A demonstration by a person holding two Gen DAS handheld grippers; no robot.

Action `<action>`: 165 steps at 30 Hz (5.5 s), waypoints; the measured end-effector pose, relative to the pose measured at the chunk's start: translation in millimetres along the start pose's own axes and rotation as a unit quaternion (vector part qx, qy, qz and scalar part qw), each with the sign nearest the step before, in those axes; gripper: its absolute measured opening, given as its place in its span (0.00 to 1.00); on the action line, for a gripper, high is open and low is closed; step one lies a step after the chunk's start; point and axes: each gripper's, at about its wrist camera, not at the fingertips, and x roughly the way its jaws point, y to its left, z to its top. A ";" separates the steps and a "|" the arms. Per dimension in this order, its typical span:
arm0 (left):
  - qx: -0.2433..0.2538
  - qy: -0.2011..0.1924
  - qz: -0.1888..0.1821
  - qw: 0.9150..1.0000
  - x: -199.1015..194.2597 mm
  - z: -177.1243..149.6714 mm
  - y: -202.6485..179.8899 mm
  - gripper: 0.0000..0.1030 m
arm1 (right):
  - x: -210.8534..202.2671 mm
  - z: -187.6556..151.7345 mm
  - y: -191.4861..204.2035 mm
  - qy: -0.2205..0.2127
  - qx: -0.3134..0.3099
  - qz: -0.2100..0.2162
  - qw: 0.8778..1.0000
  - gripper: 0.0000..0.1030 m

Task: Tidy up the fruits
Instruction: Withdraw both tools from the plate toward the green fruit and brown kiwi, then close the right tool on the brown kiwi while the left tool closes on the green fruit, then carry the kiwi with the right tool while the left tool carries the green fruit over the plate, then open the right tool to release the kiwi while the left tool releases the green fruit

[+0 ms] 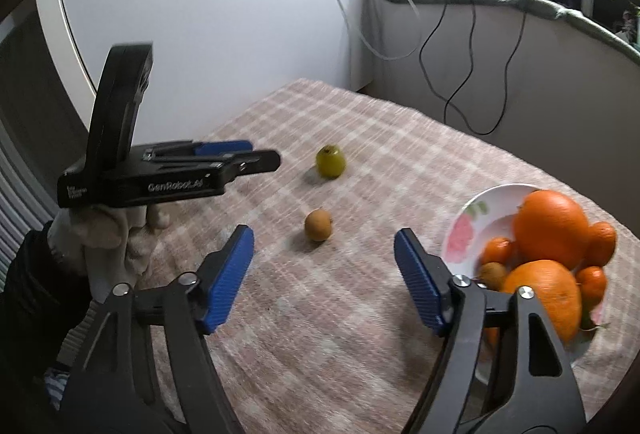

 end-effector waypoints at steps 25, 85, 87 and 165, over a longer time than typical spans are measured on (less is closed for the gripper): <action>0.024 0.032 -0.008 0.999 54.0 15.4 -9.0 0.37 | 77.5 3.1 1.8 0.058 0.013 -0.020 0.998 0.41; 0.060 -0.008 -0.035 0.998 14.1 11.5 -64.1 0.25 | -21.7 -24.7 -23.5 -0.023 0.069 -0.023 0.997 0.25; 0.066 -0.011 -0.038 0.997 11.7 11.6 -70.8 0.25 | -28.0 -25.7 -28.0 -0.030 0.075 -0.026 0.996 0.25; 0.163 -0.011 -0.078 0.984 20.4 1.6 -180.5 0.46 | -82.4 -34.5 -148.9 -0.064 0.155 -0.117 0.979 0.77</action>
